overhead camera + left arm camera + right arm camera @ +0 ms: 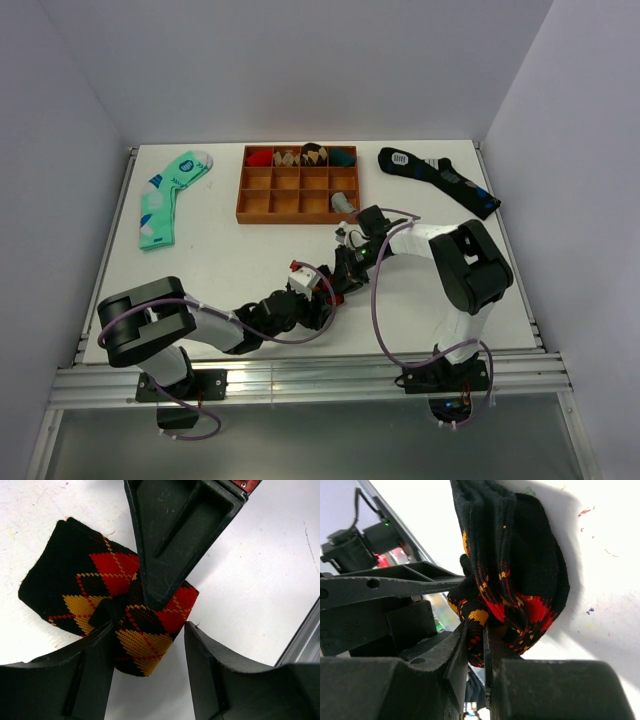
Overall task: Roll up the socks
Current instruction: Roll the sock at the center of the board.
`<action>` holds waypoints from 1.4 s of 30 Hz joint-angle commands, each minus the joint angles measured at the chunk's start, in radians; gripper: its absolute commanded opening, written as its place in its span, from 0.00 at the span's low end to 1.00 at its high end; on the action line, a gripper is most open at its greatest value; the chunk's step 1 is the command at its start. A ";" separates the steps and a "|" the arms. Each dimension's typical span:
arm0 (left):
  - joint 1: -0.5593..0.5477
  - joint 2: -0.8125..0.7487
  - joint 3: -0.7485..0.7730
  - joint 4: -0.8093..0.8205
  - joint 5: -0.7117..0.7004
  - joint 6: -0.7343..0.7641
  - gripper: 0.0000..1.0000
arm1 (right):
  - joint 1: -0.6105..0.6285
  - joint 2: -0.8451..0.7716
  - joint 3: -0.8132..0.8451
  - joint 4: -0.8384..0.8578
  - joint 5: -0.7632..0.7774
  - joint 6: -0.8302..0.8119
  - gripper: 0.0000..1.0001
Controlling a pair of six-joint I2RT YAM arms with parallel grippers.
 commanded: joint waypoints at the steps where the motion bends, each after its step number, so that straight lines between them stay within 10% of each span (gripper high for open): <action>1: -0.012 0.029 -0.003 -0.066 0.015 0.007 0.59 | -0.026 0.009 -0.005 0.076 -0.048 0.048 0.00; 23: 0.011 0.122 0.044 -0.033 0.181 -0.034 0.06 | -0.072 0.006 -0.161 0.243 -0.008 0.112 0.02; 42: 0.196 0.233 0.021 -0.032 0.557 -0.398 0.00 | -0.073 -0.215 -0.270 0.374 0.187 0.097 0.39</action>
